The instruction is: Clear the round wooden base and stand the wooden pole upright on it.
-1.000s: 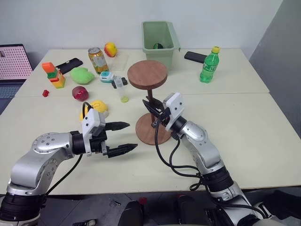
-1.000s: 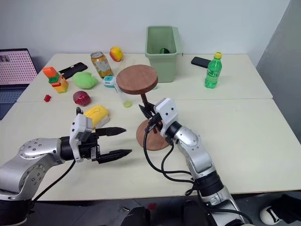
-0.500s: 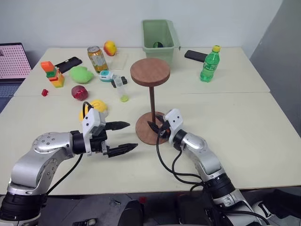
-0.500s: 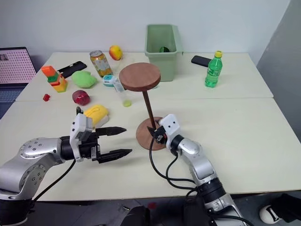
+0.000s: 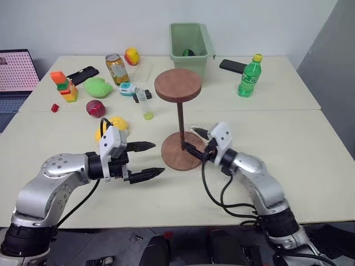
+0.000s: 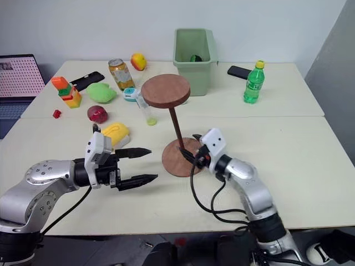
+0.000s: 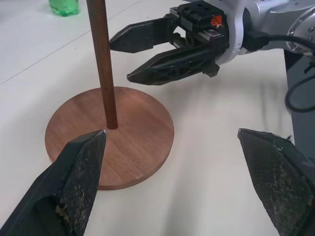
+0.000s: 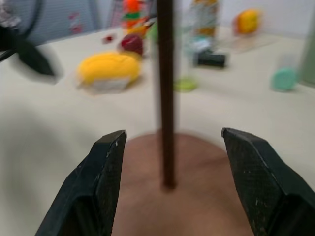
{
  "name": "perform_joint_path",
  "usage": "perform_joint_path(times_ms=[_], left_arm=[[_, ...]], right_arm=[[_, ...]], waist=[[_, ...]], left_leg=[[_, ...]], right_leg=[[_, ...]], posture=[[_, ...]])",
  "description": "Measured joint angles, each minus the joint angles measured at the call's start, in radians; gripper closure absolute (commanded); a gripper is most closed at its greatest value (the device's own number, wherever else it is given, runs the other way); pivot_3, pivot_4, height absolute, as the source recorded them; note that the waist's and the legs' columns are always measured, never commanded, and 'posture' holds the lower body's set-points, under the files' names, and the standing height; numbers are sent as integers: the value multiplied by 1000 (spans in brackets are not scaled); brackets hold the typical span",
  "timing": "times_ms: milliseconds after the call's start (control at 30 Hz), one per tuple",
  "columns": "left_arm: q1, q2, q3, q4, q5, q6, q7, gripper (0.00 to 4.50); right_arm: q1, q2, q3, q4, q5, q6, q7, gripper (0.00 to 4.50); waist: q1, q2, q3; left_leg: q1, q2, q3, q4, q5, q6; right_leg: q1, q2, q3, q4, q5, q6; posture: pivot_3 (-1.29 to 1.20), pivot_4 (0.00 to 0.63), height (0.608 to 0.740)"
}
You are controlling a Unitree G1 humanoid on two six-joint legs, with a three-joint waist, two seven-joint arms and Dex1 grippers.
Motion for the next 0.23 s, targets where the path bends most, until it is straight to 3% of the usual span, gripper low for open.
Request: perform_joint_path(times_ms=[67, 233], left_arm=[[-3, 15, 20, 27, 0, 0, -10, 0], [-33, 17, 25, 38, -9, 4, -21, 0]], right_arm=[[30, -121, -98, -48, 58, 64, 69, 1259], [32, -270, -243, -147, 200, 112, 192, 1259]], waist=[[1, 0, 0], [-8, 0, 1]], left_leg=[[-1, 0, 0, 0, 0, 0], [2, 2, 0, 0, -1, 1]], right_leg=[[0, 1, 0, -1, 0, 0], [3, 3, -1, -1, 0, 0]], posture=[[0, 150, 740], [0, 150, 740]])
